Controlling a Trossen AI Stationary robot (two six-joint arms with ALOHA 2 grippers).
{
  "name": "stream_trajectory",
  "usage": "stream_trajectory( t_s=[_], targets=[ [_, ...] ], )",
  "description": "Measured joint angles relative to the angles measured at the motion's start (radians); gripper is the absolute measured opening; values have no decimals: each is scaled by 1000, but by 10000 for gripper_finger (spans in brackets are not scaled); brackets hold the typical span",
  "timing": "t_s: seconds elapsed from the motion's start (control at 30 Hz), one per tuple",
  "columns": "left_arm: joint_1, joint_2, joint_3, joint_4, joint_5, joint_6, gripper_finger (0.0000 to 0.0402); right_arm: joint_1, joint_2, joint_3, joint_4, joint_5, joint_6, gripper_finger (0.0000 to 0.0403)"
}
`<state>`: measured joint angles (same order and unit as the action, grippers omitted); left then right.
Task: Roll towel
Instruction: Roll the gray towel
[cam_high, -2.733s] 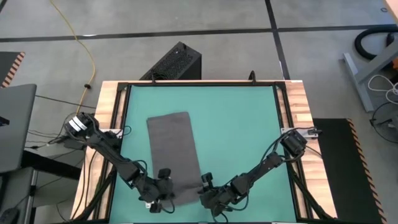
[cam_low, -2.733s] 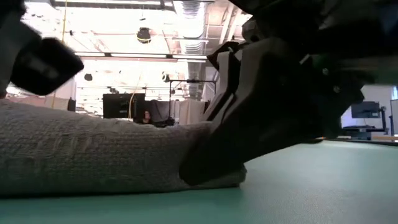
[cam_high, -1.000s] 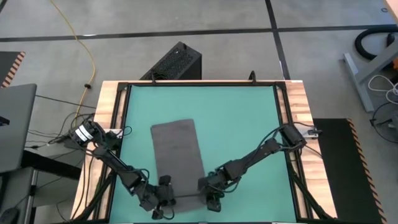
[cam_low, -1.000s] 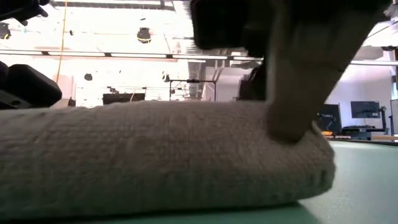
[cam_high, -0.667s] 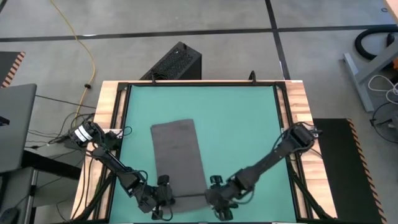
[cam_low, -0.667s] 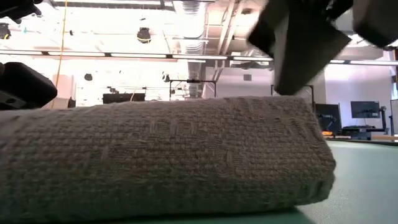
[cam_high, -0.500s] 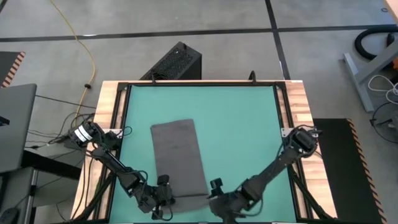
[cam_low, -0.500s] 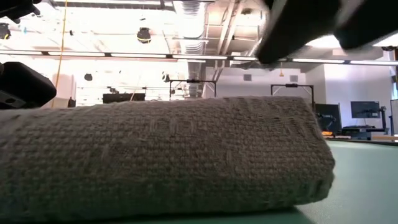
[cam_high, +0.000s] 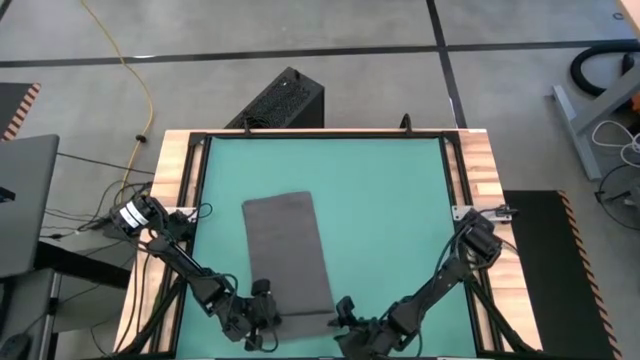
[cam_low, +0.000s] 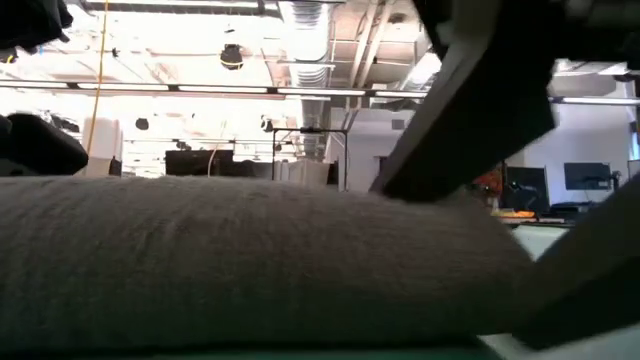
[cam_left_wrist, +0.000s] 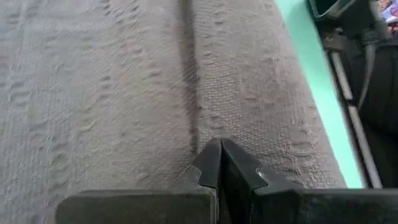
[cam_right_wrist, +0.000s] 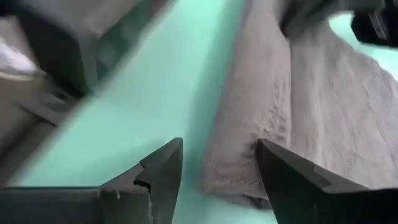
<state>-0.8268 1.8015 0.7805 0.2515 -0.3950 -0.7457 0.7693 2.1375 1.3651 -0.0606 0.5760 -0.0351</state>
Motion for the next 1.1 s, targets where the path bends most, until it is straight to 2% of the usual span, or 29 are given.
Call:
stream_trajectory(
  t_s=[0.17,0.27,0.4,0.5,0.67,0.8,0.97,1.1],
  targets=[
    [-1,-2,-30,18,9,-49,0,-33,27,1,-2,34,5,225],
    [-1,-2,-45,61,25,-44,0,-63,27,1,-6,32,51,199],
    [-1,-3,-42,64,51,-21,0,-89,23,0,-8,0,66,117],
    [-1,-28,-42,38,73,-7,0,-103,22,23,-36,-98,115,46],
    [-2,-101,-42,12,44,40,0,-127,18,76,-102,-320,311,42],
    [-1,-120,-42,28,16,75,0,-141,18,112,-128,-465,450,55],
    [5,-115,-42,125,19,115,0,-179,19,121,-126,-621,590,56],
    [0,-115,-42,228,42,182,0,-220,20,122,-109,-714,625,57]
  ],
)
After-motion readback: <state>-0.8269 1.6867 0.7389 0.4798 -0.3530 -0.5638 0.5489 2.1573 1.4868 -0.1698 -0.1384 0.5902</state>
